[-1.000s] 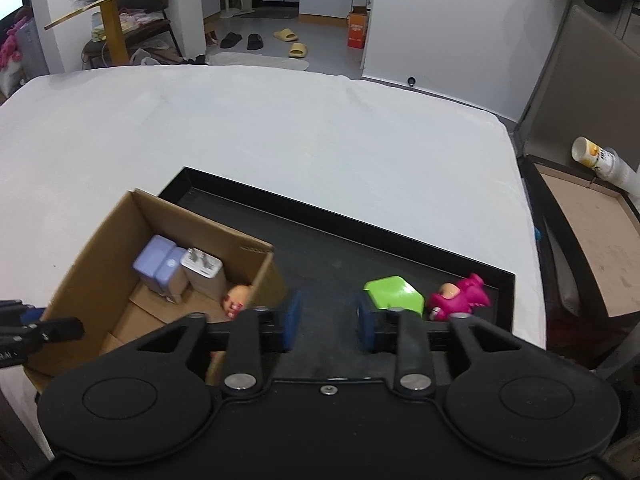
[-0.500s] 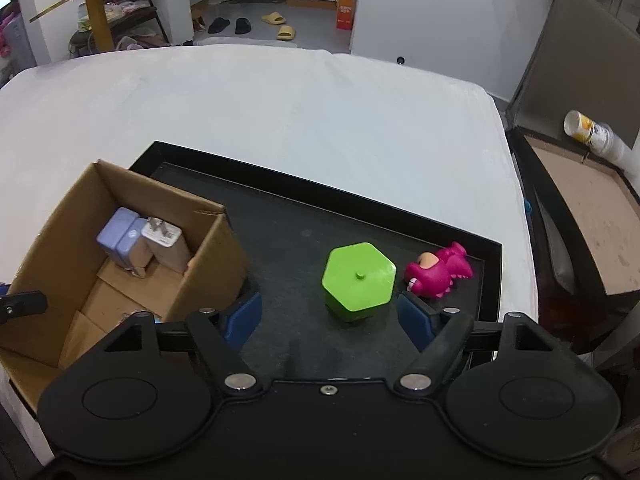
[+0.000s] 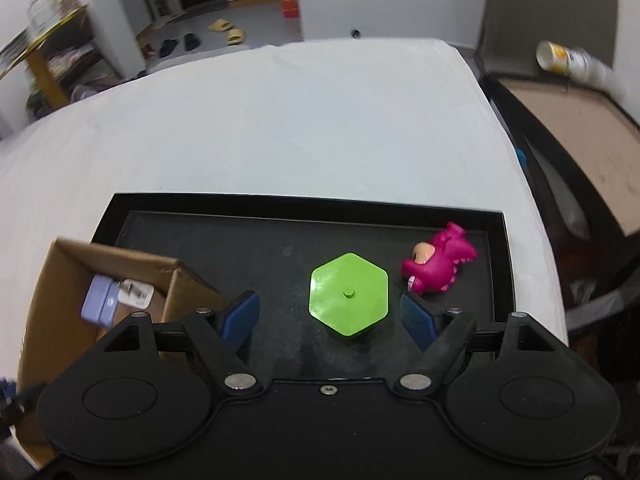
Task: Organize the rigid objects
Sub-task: 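Move the right gripper to the lime-green hexagonal container and grasp it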
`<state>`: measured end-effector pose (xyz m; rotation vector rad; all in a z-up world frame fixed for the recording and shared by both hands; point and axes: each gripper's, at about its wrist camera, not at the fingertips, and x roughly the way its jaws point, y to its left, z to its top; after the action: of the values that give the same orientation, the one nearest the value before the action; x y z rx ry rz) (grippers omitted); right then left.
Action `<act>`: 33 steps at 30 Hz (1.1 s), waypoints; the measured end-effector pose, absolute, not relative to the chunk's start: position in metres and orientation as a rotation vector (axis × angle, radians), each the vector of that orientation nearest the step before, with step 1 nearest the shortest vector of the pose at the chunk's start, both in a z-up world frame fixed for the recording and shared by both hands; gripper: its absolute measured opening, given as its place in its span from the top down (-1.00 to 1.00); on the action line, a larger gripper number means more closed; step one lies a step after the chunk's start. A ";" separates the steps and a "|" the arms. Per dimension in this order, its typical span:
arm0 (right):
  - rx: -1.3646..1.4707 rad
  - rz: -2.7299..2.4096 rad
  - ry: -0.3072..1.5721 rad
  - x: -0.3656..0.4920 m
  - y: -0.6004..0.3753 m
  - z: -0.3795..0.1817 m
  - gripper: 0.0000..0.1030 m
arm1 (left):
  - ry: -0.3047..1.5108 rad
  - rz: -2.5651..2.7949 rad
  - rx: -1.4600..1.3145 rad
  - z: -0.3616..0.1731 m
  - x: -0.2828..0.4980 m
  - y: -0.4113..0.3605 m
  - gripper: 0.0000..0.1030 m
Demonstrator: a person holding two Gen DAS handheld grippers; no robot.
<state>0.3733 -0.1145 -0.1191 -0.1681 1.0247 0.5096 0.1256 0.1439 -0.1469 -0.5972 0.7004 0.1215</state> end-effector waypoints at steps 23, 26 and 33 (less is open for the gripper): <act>-0.224 0.517 1.070 0.380 -0.112 -0.143 0.01 | 0.698 0.118 -0.617 -0.147 0.124 0.147 0.50; -0.244 0.517 1.081 0.374 -0.115 -0.143 0.01 | 0.697 0.117 -0.612 -0.146 0.124 0.146 0.50; -0.256 0.552 1.122 0.351 -0.124 -0.142 0.01 | 0.690 0.117 -0.607 -0.145 0.123 0.145 0.50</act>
<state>0.3514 -0.1236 -0.1422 -0.2561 1.1223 0.5517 0.1230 0.1454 -0.1452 -0.6075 0.6904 0.1174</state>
